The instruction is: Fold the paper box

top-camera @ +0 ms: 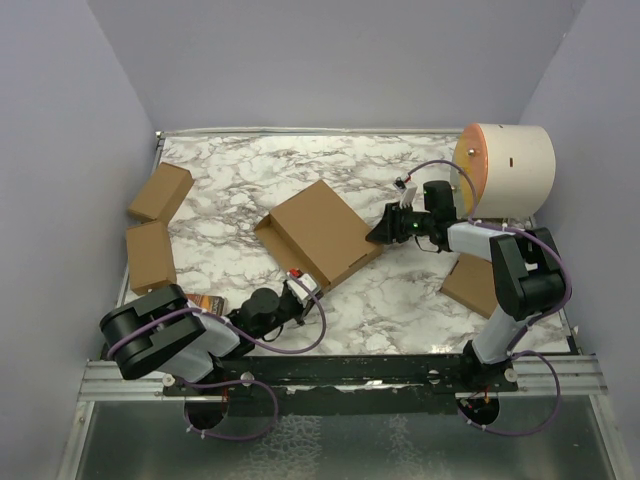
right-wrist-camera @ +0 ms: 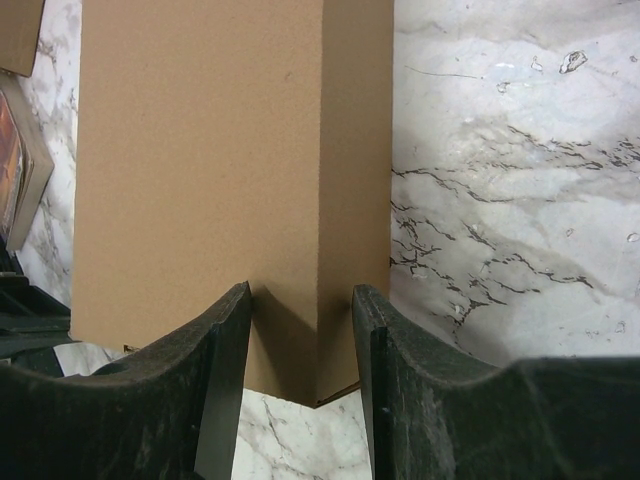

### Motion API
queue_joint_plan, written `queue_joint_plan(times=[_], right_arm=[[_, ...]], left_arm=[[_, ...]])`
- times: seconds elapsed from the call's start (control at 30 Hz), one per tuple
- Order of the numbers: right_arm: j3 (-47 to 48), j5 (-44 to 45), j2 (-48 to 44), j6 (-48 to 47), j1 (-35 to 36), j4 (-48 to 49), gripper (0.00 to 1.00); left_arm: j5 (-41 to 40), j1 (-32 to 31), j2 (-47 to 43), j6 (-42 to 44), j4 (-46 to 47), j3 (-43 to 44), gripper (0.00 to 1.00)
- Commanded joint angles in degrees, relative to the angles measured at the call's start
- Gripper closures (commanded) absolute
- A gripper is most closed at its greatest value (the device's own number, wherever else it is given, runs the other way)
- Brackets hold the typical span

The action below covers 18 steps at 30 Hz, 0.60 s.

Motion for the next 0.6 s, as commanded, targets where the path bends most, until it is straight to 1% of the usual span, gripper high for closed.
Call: queue_joint_plan(times=[0.0, 0.57], right_arm=[[-0.1, 6.4, 3.1, -2.3, -0.3, -2.6, 0.57], [0.0, 6.4, 3.2, -2.4, -0.3, -2.6, 0.57]], left_arm=[[1.2, 0.0, 0.9, -1.7, 2.4, -0.9, 1.00], [1.3, 0.4, 2.3, -2.7, 6.0, -2.3, 1.00]])
